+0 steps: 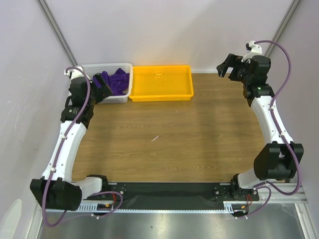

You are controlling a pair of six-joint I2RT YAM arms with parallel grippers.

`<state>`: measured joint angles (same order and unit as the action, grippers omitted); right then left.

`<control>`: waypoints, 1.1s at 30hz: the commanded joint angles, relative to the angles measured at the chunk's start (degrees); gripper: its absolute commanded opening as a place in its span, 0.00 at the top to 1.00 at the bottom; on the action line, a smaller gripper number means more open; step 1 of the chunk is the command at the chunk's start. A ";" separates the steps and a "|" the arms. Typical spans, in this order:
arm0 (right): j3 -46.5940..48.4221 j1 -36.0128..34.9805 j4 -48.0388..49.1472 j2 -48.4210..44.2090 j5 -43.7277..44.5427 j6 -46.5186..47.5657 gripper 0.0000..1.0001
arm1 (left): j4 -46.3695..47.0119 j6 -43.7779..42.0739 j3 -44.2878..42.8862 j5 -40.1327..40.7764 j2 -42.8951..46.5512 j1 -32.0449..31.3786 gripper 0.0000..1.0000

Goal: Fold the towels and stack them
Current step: Grab crumpled towel

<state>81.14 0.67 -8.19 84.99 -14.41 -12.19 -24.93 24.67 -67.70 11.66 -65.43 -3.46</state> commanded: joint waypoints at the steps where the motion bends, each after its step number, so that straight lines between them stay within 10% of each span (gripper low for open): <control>1: 2.18 -0.23 2.83 0.61 2.02 -0.29 0.00 | 0.15 -2.07 -4.45 0.47 -4.16 0.21 0.00; 16: -0.72 -0.23 6.69 1.58 7.73 -5.65 0.00 | -9.00 2.92 -37.05 -1.54 -38.97 6.80 0.00; 33: -3.89 -0.49 6.25 0.70 12.21 -9.00 0.01 | 2.95 -1.99 -42.16 2.22 -56.56 11.11 0.11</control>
<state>76.95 0.47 -4.05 86.48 -4.29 -20.93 -27.35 25.21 -106.41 11.97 -121.75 7.44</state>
